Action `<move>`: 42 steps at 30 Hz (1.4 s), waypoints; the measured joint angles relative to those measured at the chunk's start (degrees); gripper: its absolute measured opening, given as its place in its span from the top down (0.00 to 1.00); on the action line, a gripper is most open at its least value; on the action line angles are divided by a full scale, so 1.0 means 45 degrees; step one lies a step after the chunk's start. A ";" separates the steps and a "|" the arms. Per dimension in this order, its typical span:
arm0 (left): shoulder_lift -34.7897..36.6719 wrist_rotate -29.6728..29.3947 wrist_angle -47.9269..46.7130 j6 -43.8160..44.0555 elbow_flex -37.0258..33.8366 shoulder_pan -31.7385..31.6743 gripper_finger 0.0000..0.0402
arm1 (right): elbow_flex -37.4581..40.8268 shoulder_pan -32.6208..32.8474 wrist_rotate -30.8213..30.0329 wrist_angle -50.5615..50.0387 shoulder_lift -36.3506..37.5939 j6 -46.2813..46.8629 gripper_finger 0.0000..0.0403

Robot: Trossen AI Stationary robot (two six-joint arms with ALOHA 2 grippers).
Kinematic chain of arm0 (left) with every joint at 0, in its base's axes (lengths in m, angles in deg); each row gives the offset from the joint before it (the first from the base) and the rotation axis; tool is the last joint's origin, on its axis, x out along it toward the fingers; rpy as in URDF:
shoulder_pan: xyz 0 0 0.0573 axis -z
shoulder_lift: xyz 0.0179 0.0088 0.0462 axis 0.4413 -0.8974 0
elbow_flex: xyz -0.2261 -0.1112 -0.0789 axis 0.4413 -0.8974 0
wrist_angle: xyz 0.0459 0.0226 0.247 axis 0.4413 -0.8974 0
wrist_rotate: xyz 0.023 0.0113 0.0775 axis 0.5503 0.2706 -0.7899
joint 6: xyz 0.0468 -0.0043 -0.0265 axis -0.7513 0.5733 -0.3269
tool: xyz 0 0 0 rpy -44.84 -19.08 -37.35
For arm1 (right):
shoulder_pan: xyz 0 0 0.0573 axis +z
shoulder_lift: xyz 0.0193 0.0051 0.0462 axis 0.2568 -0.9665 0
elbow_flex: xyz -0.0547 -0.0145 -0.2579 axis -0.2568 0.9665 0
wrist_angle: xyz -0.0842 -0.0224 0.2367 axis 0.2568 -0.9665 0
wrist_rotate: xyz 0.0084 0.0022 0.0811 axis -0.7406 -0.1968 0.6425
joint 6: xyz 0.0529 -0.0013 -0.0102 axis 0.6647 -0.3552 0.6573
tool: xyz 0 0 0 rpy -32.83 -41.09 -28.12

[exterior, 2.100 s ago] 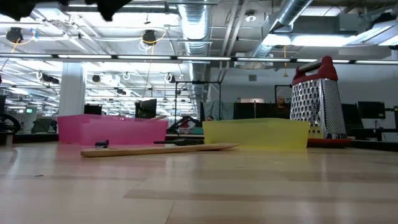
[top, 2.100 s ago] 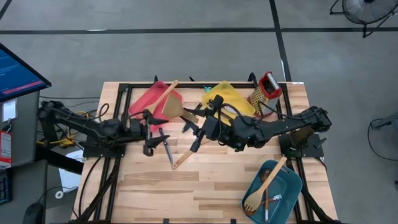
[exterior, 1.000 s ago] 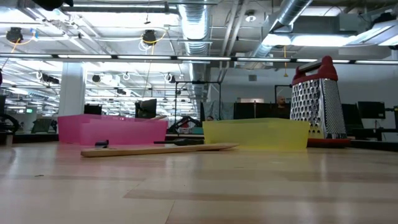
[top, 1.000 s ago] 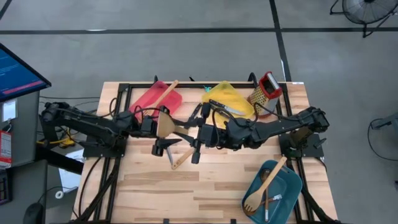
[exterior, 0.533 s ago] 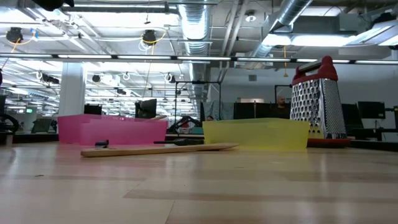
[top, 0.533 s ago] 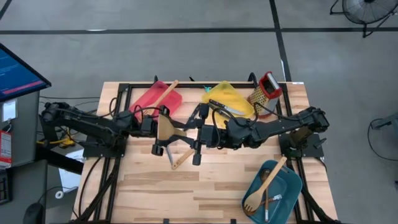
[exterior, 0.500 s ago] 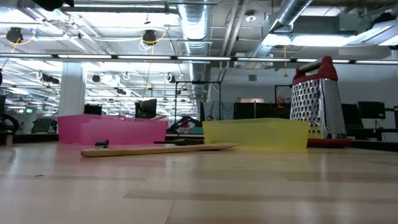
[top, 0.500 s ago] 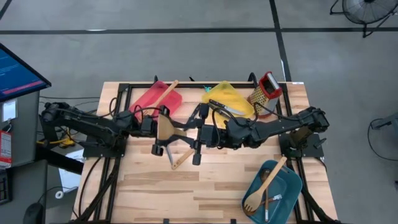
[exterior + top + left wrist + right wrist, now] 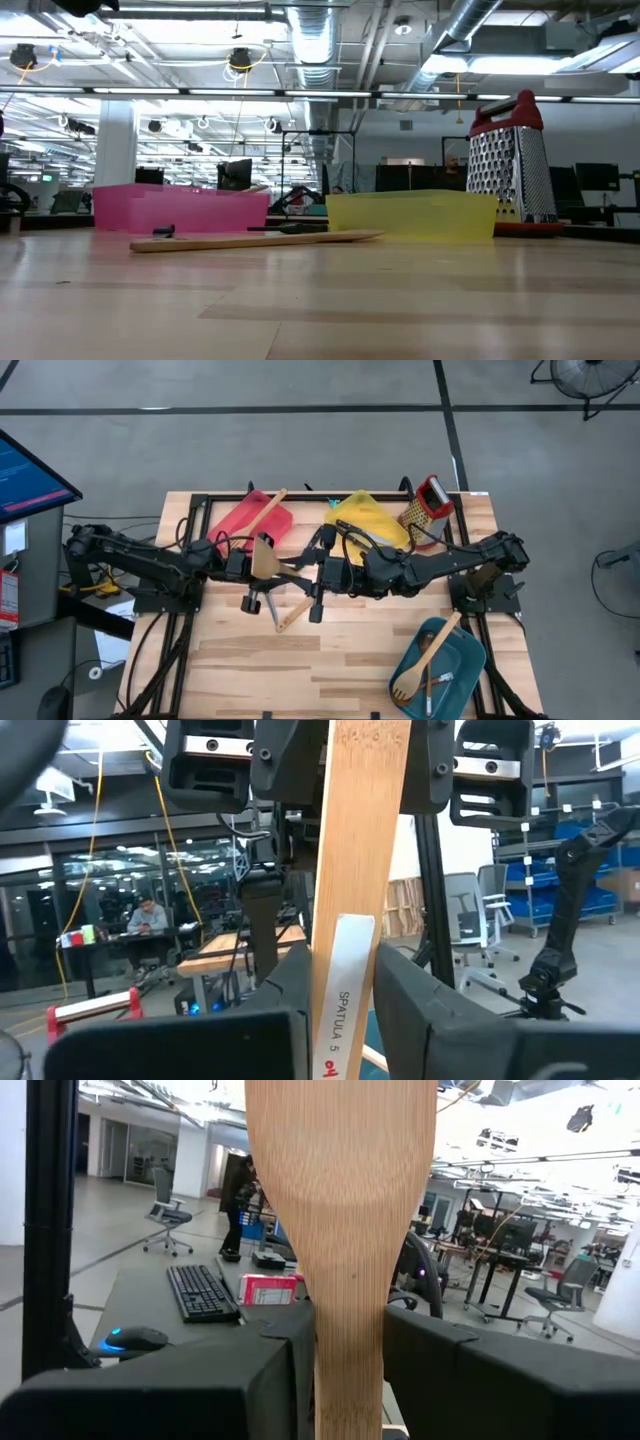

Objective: Pick & Place Kitchen Items
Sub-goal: Put the wooden spatula into the red bin

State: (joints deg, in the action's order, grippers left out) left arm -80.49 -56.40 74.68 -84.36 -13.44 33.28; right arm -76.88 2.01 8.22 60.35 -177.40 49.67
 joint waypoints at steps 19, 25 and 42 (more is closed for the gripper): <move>0.0010 -0.0779 0.0161 0.1052 0.0000 -0.0010 0.57 | 0.0024 -0.0445 0.0382 0.0129 -0.0452 0.0137 0.76; 0.0015 -0.0939 0.0095 0.1174 0.0000 -0.0015 0.48 | -0.0007 -0.0487 0.0387 0.0308 -0.0532 -0.0033 0.76; 0.0010 -0.0988 0.0086 0.1136 -0.0005 -0.0024 0.85 | -0.0005 -0.0599 0.0484 0.0281 -0.0520 -0.0069 0.79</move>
State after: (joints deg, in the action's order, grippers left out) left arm -80.44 -60.84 75.07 -79.25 -13.46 33.17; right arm -76.90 -0.69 10.40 61.62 -179.74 49.36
